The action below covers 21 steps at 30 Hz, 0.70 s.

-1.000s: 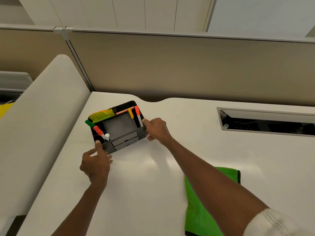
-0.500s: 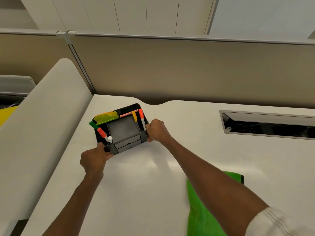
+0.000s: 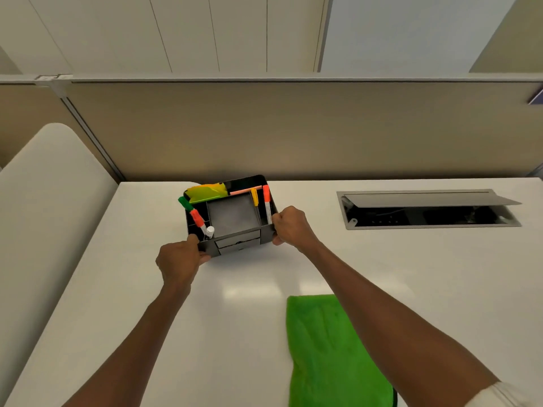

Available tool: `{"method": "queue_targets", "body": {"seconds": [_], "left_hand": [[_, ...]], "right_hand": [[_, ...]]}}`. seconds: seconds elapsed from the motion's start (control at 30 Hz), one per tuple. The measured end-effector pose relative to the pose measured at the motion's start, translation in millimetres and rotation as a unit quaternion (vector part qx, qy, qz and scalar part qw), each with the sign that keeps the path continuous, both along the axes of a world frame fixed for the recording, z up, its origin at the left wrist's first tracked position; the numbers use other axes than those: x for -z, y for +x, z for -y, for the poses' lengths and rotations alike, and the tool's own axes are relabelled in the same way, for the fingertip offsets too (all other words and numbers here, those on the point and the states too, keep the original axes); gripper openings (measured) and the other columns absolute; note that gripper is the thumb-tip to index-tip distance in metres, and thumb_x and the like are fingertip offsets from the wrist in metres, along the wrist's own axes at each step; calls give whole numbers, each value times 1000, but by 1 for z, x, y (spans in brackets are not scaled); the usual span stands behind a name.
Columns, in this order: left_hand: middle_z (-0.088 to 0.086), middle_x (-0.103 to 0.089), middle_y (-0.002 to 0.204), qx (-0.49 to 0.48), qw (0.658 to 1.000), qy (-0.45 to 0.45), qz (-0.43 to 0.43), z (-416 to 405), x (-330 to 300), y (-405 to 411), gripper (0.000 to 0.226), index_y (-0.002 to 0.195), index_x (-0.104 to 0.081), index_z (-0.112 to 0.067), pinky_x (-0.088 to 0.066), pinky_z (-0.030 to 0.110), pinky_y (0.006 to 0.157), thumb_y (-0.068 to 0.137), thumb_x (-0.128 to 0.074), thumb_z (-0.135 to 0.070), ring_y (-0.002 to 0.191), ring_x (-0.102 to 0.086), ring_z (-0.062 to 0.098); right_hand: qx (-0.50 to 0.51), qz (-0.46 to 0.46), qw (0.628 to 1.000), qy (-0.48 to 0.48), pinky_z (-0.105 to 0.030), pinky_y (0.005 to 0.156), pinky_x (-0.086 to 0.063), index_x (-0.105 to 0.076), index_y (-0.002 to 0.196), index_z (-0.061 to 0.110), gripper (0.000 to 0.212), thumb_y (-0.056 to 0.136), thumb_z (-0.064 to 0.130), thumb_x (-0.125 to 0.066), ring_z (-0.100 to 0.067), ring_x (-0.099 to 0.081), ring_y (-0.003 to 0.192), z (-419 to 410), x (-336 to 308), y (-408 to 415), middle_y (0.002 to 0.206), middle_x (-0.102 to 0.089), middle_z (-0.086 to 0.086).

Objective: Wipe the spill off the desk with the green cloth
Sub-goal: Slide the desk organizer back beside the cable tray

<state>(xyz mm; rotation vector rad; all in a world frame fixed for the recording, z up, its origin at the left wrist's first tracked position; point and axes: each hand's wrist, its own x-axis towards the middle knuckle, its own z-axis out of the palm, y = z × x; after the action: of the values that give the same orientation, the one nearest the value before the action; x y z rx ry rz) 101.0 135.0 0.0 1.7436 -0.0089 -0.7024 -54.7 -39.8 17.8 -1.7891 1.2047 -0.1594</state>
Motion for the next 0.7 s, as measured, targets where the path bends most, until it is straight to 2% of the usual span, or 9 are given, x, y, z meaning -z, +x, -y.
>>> {"method": "queue_targets", "body": {"seconds": [0.07,0.13,0.23,0.33,0.4,0.43,0.5,0.7], "left_hand": [[-2,-70,52,32,998,41,44,21,-1,-15,28,70,-56,5,-54,38,74,87,-52,-16,71,-64,24],[4,-73,60,51,996,50,55,40,-2,-28,29,70,-58,6,-53,44,80,85,-52,-18,74,-67,27],[-8,-68,50,84,996,14,14,66,3,-46,22,74,-57,-3,-61,44,78,89,-57,-19,81,-70,33],[-12,-67,51,114,993,10,10,88,6,-61,20,81,-58,-2,-62,46,79,88,-59,-21,84,-69,34],[-5,-73,64,121,992,20,13,102,5,-71,22,79,-59,0,-61,46,80,86,-59,-21,80,-71,32],[5,-75,70,122,992,28,27,109,6,-75,26,77,-61,4,-60,47,82,86,-58,-20,78,-72,31],[17,-76,73,129,989,47,54,118,4,-83,32,76,-65,11,-56,50,89,85,-55,-18,76,-74,32],[6,-73,60,154,983,62,75,134,8,-90,31,68,-63,6,-55,52,90,85,-53,-18,72,-74,33]], "right_hand": [[27,15,999,14,-23,50,-51,-62,83,3,30,100,21,-45,-22,-64,58,12,1,-20,78,-69,-17],[53,6,999,-3,-20,46,-48,-62,83,3,31,101,22,-44,-20,-63,56,27,5,-42,74,-67,-13],[62,-6,998,-14,-24,50,-50,-60,79,4,32,101,20,-43,-22,-64,58,47,6,-67,73,-67,-14],[70,-5,997,-20,-29,58,-55,-61,79,2,33,101,19,-43,-25,-64,59,65,9,-91,72,-67,-15],[82,0,996,-18,-35,64,-58,-62,79,2,34,100,20,-44,-26,-64,60,75,11,-104,72,-68,-15],[89,2,996,-16,-35,64,-59,-61,77,3,33,100,19,-45,-26,-64,60,79,14,-109,71,-67,-15],[96,4,995,-16,-32,59,-57,-58,72,6,32,100,19,-45,-24,-63,56,86,16,-116,68,-65,-12],[90,-15,996,-17,-27,50,-53,-55,68,11,34,100,17,-44,-20,-60,52,97,22,-129,64,-63,-8]]}}
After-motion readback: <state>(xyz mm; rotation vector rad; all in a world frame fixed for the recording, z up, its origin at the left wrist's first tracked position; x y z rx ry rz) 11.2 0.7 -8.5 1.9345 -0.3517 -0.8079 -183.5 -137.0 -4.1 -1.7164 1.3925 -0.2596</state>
